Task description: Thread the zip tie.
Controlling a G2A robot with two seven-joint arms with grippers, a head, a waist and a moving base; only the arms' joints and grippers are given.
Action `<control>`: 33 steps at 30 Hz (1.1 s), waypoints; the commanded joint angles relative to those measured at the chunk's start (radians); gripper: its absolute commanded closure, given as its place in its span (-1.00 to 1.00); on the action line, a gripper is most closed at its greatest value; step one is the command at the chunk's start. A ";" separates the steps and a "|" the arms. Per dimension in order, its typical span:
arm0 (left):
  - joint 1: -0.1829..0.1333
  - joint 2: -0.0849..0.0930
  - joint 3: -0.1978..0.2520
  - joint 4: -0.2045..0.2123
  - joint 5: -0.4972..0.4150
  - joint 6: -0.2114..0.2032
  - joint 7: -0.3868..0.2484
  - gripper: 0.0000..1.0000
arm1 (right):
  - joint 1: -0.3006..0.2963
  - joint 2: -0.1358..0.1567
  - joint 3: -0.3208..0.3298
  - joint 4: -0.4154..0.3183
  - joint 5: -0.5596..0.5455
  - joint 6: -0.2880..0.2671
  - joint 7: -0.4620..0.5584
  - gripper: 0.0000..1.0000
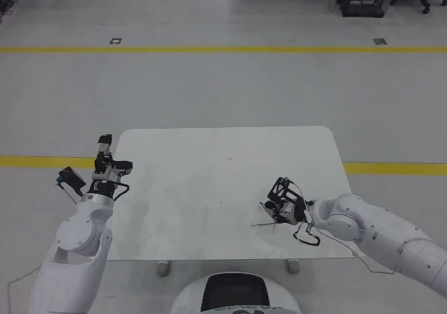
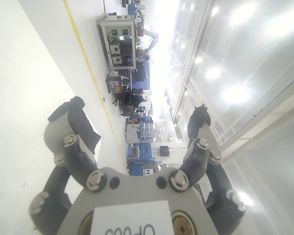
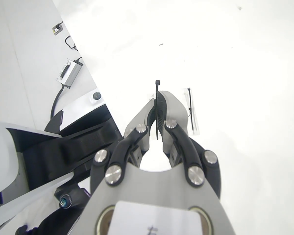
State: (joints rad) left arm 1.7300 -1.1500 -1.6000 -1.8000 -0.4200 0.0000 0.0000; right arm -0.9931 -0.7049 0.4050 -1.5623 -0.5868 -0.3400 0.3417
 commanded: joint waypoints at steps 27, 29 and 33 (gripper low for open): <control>0.000 0.000 0.000 0.000 0.000 0.000 0.000 -1.00 | -0.039 0.105 -0.129 -0.013 0.214 0.000 -0.453 1.00; 0.000 0.000 0.000 0.000 0.000 0.000 0.000 -1.00 | -0.039 0.105 -0.129 -0.013 0.214 0.000 -0.453 1.00; 0.000 0.000 0.000 0.000 0.000 0.000 0.000 -1.00 | -0.039 0.105 -0.129 -0.013 0.214 0.000 -0.453 1.00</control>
State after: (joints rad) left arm 1.7300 -1.1500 -1.6000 -1.8000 -0.4200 0.0000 0.0000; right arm -1.0323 -0.6002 0.2761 -1.5752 -0.3732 -0.3400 -0.1111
